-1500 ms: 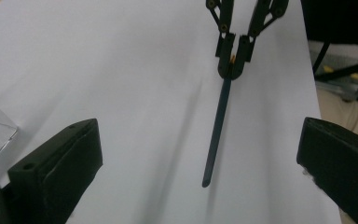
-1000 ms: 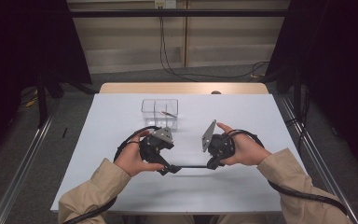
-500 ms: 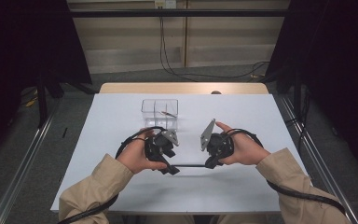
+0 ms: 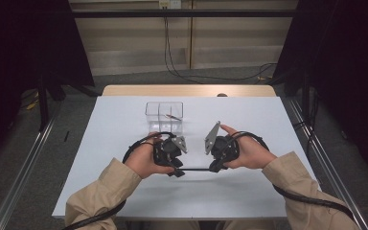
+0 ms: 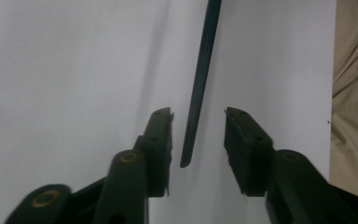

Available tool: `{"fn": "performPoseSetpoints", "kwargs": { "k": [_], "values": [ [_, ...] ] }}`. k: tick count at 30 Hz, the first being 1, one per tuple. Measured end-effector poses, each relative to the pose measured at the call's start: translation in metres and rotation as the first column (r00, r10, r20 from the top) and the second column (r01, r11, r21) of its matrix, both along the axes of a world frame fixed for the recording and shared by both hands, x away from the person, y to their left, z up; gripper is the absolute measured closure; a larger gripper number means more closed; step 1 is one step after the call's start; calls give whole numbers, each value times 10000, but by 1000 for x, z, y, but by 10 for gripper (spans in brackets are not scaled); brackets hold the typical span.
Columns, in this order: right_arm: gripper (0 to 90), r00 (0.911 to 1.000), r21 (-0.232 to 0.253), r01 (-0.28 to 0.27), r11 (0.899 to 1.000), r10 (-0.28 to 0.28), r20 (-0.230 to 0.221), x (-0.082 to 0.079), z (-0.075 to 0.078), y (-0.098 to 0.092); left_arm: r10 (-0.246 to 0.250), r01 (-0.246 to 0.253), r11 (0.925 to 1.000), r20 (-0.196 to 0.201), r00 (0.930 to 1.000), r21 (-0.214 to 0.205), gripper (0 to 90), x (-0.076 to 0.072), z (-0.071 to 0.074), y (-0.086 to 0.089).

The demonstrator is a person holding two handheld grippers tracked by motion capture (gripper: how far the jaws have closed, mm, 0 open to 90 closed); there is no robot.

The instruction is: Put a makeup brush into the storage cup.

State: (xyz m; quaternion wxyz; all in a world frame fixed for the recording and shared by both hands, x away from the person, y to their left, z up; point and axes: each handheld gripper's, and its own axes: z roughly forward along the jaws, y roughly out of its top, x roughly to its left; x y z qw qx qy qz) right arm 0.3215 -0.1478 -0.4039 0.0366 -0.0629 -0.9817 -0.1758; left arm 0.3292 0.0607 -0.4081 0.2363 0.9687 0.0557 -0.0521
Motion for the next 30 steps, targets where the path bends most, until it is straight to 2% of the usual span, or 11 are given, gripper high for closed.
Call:
{"fn": "performPoseSetpoints", "kwargs": {
  "k": [3,9,14,25,30],
  "values": [
    [844,10000,13,-48,10000,48,30,0,0,0,-31,33,9999,-85,10000,146,752,1,0,-1],
    [843,10000,66,-79,9999,78,42,0,1,1,115,-110,9994,-147,9998,334,819,0,-1,-3],
    [843,9997,150,-164,9998,161,157,1,3,0,-112,119,9987,-146,9998,487,822,2,-3,-4],
    [844,9998,173,-193,9997,193,20,1,9,1,-151,164,9980,-219,9996,614,827,0,-8,-9],
    [843,9997,342,-251,9991,251,20,1,11,2,-286,305,9974,-295,9992,653,829,-1,-12,-10]
  ]
}}
